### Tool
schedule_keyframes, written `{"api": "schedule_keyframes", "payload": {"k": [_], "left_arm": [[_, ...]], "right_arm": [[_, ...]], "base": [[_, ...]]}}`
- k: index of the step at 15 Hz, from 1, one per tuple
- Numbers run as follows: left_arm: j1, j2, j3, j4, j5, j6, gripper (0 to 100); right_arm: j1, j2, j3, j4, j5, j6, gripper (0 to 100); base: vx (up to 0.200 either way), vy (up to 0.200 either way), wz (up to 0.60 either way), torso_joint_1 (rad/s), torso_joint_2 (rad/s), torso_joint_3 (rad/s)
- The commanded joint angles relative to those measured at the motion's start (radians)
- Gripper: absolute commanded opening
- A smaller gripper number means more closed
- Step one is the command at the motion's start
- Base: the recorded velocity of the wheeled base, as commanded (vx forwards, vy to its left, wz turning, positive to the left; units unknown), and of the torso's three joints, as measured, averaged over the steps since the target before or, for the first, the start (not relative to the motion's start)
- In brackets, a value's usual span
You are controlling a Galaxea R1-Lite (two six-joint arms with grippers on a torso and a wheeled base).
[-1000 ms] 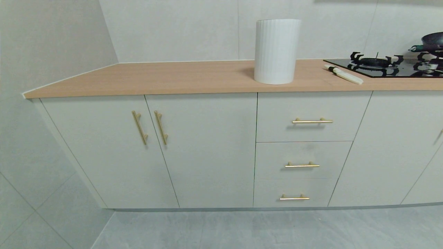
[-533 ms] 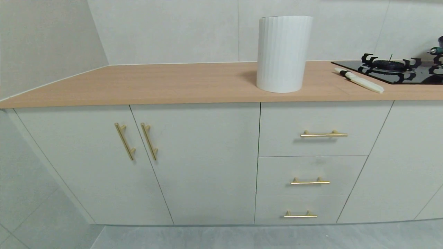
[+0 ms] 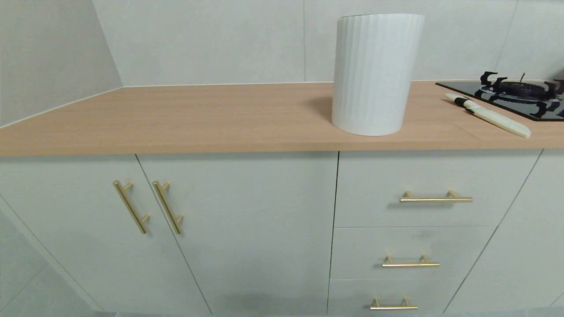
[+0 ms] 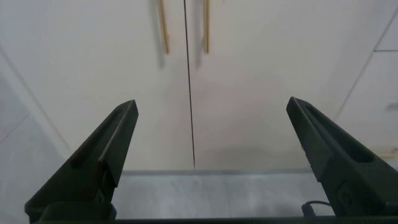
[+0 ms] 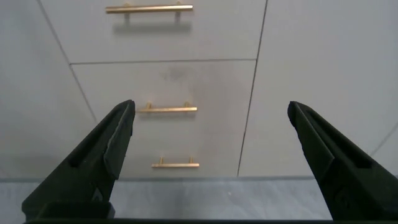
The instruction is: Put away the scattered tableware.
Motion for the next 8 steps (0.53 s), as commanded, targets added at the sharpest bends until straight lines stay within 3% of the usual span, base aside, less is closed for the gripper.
{"api": "schedule_keyframes", "payload": {"k": [1, 2, 8], "left_arm": [[0.000, 0.000, 0.001, 0.000, 0.000, 0.000, 100], [0.000, 0.000, -0.001, 0.000, 0.000, 0.000, 100], [0.000, 0.000, 0.001, 0.000, 0.000, 0.000, 100]], "right_arm": [[0.000, 0.002, 0.000, 0.000, 0.000, 0.000, 100], [0.000, 0.002, 0.000, 0.000, 0.000, 0.000, 100], [0.000, 0.002, 0.000, 0.000, 0.000, 0.000, 100]], "base": [[0.200, 0.000, 0.00, -0.002, 0.00, -0.002], [0.200, 0.000, 0.00, -0.002, 0.00, 0.002], [0.000, 0.000, 0.00, 0.000, 0.00, 0.000]]}}
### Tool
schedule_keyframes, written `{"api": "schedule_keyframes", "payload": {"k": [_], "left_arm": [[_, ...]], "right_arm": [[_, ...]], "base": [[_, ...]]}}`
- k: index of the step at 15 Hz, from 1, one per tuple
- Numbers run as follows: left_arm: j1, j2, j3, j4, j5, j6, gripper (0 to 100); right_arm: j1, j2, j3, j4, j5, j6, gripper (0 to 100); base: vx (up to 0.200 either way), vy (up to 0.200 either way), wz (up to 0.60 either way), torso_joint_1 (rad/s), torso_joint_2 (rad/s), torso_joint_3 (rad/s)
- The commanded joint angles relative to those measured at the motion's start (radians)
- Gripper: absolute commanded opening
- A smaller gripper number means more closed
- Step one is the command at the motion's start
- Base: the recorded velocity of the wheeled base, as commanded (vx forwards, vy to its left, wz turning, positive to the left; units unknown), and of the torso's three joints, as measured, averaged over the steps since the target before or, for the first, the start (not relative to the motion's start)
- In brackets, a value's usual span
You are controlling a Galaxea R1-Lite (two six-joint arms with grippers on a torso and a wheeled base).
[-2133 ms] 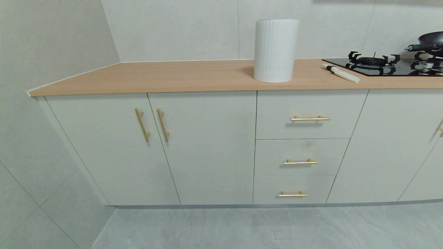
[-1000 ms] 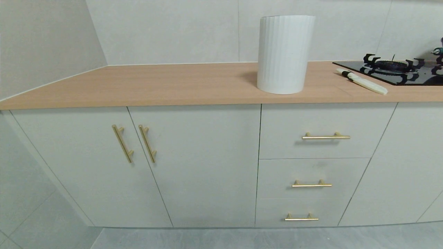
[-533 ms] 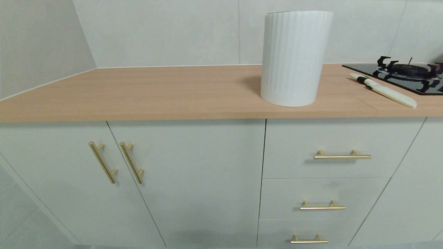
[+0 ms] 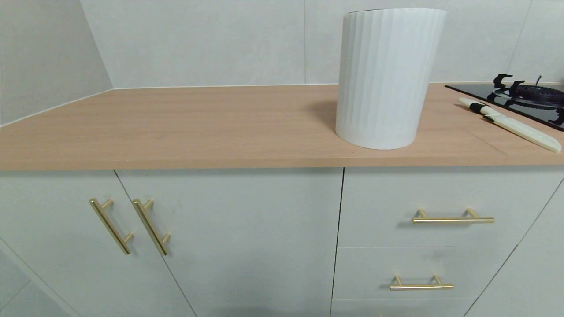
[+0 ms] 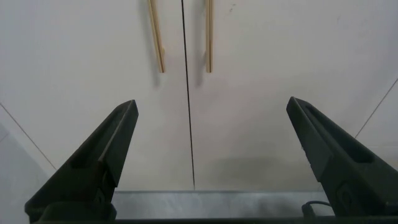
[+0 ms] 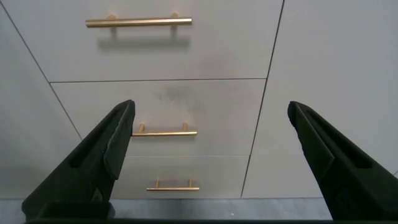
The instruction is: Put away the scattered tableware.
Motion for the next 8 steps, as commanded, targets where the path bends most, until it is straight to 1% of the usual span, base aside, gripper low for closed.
{"api": "schedule_keyframes", "payload": {"k": [1, 5, 8], "left_arm": [[0.000, 0.000, 0.001, 0.000, 0.000, 0.000, 100], [0.000, 0.000, 0.000, 0.000, 0.000, 0.000, 100], [0.000, 0.000, 0.000, 0.000, 0.000, 0.000, 100]], "right_arm": [[0.000, 0.002, 0.000, 0.000, 0.000, 0.000, 100], [0.000, 0.002, 0.000, 0.000, 0.000, 0.000, 100], [0.000, 0.002, 0.000, 0.000, 0.000, 0.000, 100]], "base": [[0.000, 0.000, 0.00, 0.000, 0.00, 0.000], [0.000, 0.000, 0.00, 0.000, 0.00, 0.000], [0.000, -0.200, 0.00, 0.001, 0.01, -0.001]]}}
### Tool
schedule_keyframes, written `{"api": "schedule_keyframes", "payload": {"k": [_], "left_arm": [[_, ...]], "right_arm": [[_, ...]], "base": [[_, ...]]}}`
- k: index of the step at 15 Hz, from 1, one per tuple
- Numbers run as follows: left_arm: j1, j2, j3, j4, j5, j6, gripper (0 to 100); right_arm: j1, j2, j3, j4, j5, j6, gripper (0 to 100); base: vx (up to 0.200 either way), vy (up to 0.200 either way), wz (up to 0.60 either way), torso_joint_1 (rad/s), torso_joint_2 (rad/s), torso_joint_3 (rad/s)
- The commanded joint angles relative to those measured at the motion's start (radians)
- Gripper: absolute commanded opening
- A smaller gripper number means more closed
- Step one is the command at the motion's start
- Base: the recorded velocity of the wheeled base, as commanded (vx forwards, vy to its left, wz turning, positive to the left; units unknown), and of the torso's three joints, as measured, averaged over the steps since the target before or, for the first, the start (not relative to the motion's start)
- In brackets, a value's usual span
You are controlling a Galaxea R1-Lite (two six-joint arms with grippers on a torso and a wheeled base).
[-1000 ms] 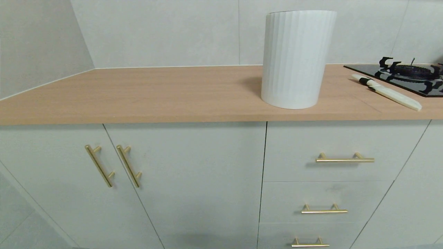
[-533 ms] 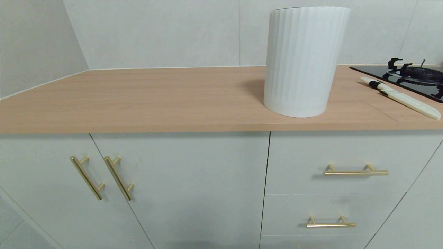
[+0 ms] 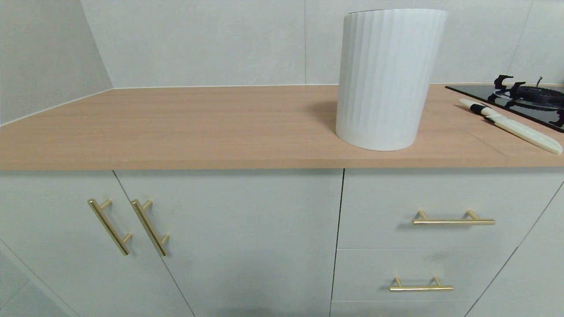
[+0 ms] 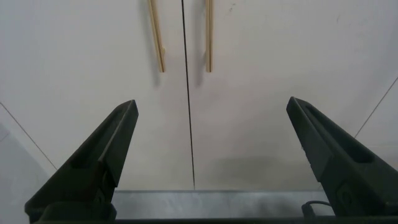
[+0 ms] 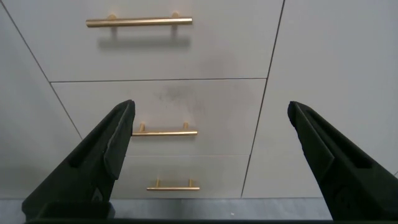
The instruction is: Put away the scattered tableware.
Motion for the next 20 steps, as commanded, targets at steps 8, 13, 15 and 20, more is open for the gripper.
{"api": "schedule_keyframes", "payload": {"k": [8, 13, 15, 20], "left_arm": [[0.000, 0.000, 0.001, 0.000, 0.000, -0.002, 100], [0.000, 0.000, 0.000, 0.000, 0.000, -0.002, 100], [0.000, 0.000, 0.000, 0.000, 0.000, -0.002, 100], [0.000, 0.000, 0.000, 0.000, 0.000, -0.002, 100]], "right_arm": [[0.001, 0.002, 0.000, 0.000, 0.000, 0.000, 100], [0.001, 0.002, 0.000, 0.000, 0.000, 0.000, 100], [0.001, 0.002, 0.000, 0.000, 0.000, 0.000, 100], [0.001, 0.002, 0.000, 0.000, 0.000, 0.000, 100]], "base": [[0.000, -0.100, 0.00, 0.001, 0.00, 0.003], [0.000, 0.000, 0.00, 0.000, 0.00, 0.000], [0.000, 0.000, 0.00, 0.000, 0.00, 0.000], [0.000, 0.000, 0.00, 0.000, 0.00, 0.000]]}}
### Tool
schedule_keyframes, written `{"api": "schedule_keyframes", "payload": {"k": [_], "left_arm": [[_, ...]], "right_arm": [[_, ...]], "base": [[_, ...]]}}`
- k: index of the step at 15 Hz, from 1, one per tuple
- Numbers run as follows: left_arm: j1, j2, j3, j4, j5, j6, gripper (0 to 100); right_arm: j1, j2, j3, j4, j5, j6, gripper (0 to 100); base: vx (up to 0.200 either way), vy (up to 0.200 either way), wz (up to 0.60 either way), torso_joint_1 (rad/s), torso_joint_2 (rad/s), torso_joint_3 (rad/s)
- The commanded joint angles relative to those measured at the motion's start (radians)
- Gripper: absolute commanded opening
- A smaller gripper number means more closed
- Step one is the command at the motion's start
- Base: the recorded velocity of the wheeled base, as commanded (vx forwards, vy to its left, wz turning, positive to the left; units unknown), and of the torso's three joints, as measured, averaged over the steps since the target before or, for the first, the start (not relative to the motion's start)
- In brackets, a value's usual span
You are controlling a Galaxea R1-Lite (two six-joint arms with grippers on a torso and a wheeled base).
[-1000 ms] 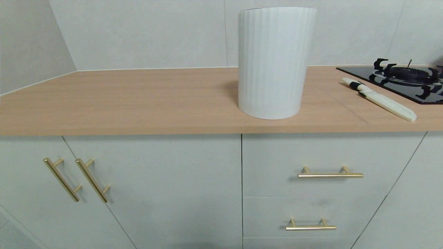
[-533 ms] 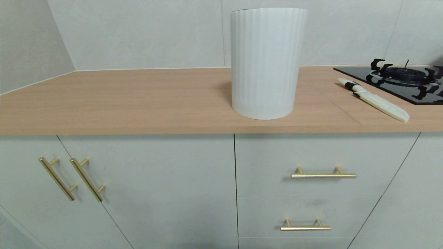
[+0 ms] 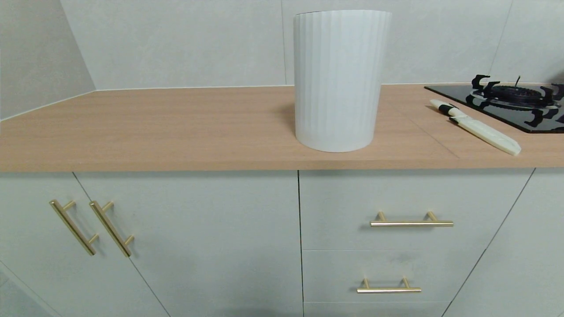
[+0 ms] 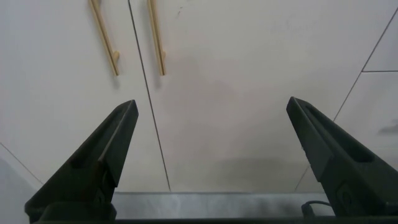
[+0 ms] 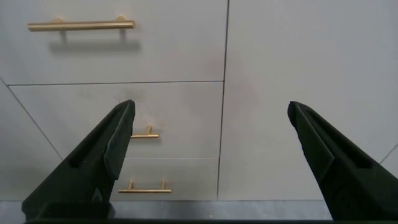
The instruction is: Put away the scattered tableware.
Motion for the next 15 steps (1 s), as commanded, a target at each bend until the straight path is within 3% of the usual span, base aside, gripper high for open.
{"api": "schedule_keyframes", "payload": {"k": [1, 4, 7, 15], "left_arm": [[0.000, 0.000, 0.000, 0.000, 0.000, 0.000, 100], [0.000, 0.000, 0.000, 0.000, 0.000, 0.000, 100], [0.000, 0.000, 0.000, 0.000, 0.000, 0.000, 100], [0.000, 0.000, 0.000, 0.000, 0.000, 0.000, 100]], "right_arm": [[0.000, 0.001, 0.000, 0.000, 0.000, 0.000, 100], [0.000, 0.001, 0.000, 0.000, 0.000, 0.000, 100], [0.000, 0.001, 0.000, 0.000, 0.000, 0.000, 100], [0.000, 0.001, 0.000, 0.000, 0.000, 0.000, 100]], "base": [[0.000, 0.000, 0.00, 0.000, 0.00, 0.000], [0.000, 0.000, 0.00, 0.011, -0.06, -0.054], [0.000, 0.000, 0.00, 0.082, -0.24, -0.284], [0.000, 0.000, 0.00, 0.146, -0.49, -0.308]]}}
